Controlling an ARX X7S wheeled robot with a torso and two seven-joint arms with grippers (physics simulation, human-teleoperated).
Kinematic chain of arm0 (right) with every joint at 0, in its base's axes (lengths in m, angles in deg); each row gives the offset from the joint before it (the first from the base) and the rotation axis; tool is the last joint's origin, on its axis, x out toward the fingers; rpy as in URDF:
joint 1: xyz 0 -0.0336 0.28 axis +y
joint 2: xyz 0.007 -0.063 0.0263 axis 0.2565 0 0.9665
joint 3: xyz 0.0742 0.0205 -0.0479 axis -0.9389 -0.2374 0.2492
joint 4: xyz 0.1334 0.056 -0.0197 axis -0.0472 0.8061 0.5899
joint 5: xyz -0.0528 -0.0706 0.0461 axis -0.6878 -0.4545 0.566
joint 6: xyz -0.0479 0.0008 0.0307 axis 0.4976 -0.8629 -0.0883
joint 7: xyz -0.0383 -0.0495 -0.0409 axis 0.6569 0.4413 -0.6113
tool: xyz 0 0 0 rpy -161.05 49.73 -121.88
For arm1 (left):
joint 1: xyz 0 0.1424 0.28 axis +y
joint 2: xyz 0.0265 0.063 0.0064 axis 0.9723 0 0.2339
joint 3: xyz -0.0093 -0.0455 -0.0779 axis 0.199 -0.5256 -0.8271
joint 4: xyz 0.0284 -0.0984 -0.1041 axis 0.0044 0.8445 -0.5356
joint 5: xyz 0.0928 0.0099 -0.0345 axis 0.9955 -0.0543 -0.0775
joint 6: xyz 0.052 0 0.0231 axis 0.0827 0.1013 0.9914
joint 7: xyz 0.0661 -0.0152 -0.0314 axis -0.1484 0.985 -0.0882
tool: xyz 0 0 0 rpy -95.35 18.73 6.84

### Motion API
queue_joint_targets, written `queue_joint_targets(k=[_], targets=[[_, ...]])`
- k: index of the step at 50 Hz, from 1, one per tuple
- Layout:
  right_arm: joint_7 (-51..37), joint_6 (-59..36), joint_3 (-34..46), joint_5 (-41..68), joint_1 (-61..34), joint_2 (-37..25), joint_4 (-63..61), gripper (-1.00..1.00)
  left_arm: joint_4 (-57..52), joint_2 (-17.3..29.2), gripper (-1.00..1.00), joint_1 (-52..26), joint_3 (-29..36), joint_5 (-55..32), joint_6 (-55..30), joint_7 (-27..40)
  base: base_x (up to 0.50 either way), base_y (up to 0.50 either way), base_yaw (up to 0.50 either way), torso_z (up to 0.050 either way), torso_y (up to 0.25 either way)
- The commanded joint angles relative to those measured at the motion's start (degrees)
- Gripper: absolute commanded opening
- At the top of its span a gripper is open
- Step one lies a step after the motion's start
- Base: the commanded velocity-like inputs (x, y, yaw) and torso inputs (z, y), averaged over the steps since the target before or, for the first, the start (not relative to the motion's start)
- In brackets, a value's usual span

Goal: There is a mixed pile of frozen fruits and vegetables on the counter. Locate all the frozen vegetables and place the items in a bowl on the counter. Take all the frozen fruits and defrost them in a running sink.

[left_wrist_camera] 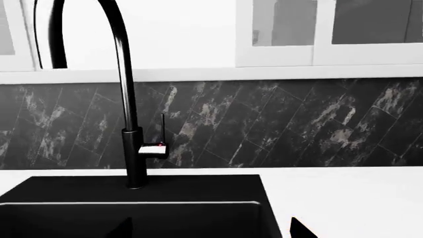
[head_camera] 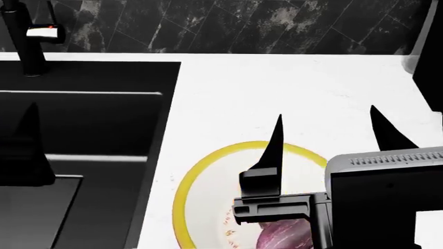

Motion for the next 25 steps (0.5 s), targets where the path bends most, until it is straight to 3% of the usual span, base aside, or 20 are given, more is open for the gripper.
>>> queue_joint_targets(k=[1,11,25], targets=[[0.1,0.3,0.0,0.2,0.0,-0.3,0.0,1.00,0.1,0.4,1.00,-0.4,-0.2,-0.3,0.9,0.3,0.00,0.50,0.00,0.000,0.000],[-0.2,0.2,0.7,0.0,-0.2,-0.6,0.2,1.00,-0.5,1.4,1.00,-0.3,-2.1,-3.1,0.4,1.3,0.00,0.50,0.00,0.000,0.001],[0.1,1.3,1.3,-0.7,0.3,-0.8,0.6,1.00,-0.1,1.5,1.00,0.1,0.4,-1.1,2.2,1.1,0.00,0.50,0.00,0.000,0.000]])
